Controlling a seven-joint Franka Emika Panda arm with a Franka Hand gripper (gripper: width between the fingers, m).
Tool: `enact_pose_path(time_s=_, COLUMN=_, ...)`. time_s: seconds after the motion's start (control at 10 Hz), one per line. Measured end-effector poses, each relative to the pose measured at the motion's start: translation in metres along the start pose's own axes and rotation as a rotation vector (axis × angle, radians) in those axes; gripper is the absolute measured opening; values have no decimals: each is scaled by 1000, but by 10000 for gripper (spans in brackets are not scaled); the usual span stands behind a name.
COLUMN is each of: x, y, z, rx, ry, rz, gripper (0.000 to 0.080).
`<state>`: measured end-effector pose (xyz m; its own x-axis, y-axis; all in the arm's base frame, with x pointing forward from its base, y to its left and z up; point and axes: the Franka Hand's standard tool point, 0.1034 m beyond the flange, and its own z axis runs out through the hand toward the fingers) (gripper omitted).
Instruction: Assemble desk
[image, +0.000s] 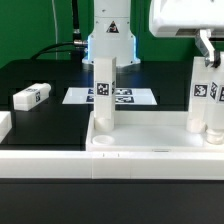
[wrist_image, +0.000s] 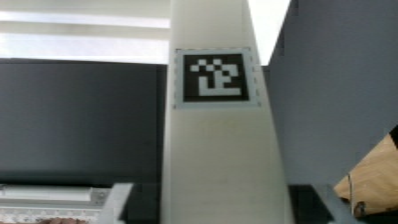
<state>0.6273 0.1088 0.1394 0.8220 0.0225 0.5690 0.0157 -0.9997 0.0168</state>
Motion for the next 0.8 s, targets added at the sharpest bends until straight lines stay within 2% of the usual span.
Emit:
enact_pose_path(time_s=0.4, x=-3, y=-3, z=3, rx=0, ry=6, rz=-7, gripper=290)
enact_pose_path(time_s=0.8, x=-7, y=0, z=6, rx=-6, ry=9, rz=-10, gripper=290)
